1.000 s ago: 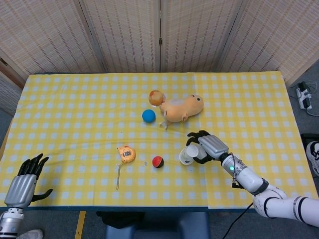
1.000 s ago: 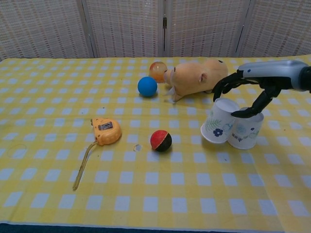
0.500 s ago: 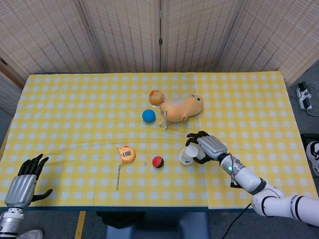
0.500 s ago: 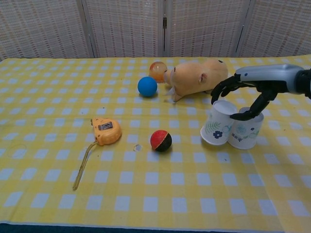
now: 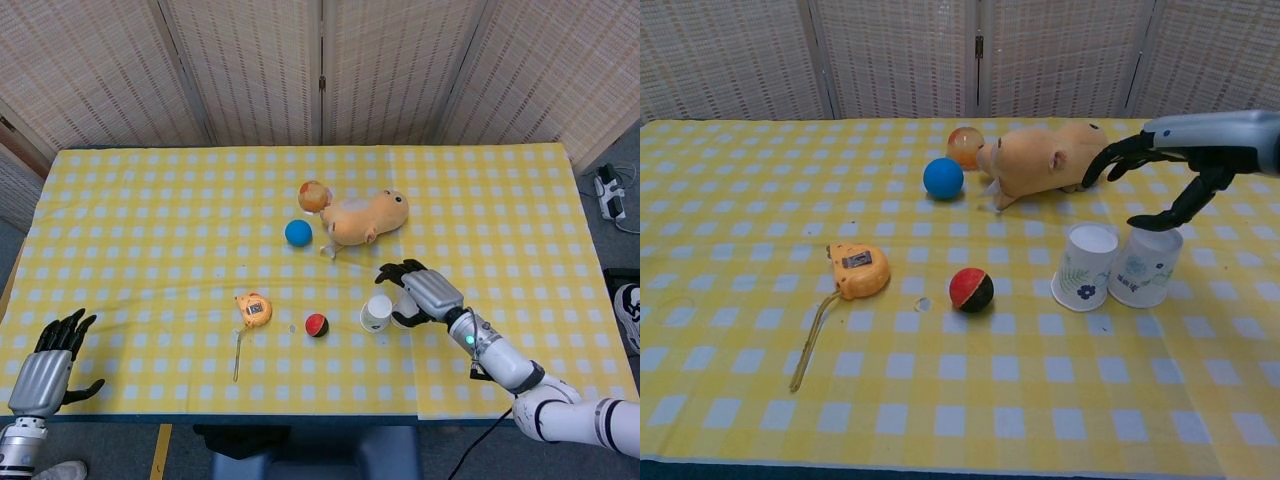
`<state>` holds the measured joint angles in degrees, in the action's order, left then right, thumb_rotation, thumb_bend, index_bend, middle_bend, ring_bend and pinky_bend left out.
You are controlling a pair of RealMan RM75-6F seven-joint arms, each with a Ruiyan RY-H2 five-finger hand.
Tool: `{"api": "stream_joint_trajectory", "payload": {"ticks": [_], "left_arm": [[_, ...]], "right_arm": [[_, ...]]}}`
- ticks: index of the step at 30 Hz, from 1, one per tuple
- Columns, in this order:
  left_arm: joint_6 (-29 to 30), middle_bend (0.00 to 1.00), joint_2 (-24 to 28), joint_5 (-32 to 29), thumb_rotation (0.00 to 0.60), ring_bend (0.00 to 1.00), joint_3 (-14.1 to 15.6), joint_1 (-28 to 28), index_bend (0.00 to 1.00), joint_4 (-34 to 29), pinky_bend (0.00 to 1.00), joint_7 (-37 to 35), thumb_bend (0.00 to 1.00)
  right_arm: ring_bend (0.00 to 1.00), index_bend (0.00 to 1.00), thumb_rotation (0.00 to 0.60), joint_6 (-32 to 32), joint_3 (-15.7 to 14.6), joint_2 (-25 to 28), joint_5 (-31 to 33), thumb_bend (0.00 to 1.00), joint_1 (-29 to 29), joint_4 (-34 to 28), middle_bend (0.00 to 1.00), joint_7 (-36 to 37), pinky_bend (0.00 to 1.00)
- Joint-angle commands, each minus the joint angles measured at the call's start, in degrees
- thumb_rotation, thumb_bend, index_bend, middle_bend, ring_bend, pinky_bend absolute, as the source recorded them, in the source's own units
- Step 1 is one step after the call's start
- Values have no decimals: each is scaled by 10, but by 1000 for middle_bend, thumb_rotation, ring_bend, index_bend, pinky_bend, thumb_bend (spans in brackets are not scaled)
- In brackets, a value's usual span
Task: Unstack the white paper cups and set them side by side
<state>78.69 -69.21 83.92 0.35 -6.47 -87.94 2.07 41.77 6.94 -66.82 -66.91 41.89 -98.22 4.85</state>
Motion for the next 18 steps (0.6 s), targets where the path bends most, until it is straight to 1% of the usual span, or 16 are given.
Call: {"api": "stream_joint_trajectory", "payload": {"ticks": [1, 4, 10, 16, 18], "left_arm": [[3, 0, -1, 2, 600, 0, -1, 0, 0, 1, 0, 0, 230], [12, 0, -4, 7, 600, 0, -4, 0, 0, 4, 0, 0, 230], [30, 0, -12, 13, 600, 0, -10, 2, 0, 6, 0, 11, 232], [42, 0, -14, 20, 600, 0, -14, 1, 0, -9, 0, 33, 233], [46, 0, -14, 23, 600, 0, -15, 2, 0, -14, 0, 38, 233]], "right_arm": [[134, 250, 600, 58, -4, 33, -25, 424, -35, -30, 143, -5, 51], [135, 245, 600, 137, -15, 49, -47, 424, -79, -46, 143, -28, 51], [112, 193, 600, 289, -46, 47, -98, 424, -170, -50, 98, -87, 49], [84, 115, 600, 399, -71, 29, -148, 424, -246, -27, 58, -94, 42], [78, 106, 600, 422, -78, 24, -161, 425, -265, -18, 50, -85, 37]]}}
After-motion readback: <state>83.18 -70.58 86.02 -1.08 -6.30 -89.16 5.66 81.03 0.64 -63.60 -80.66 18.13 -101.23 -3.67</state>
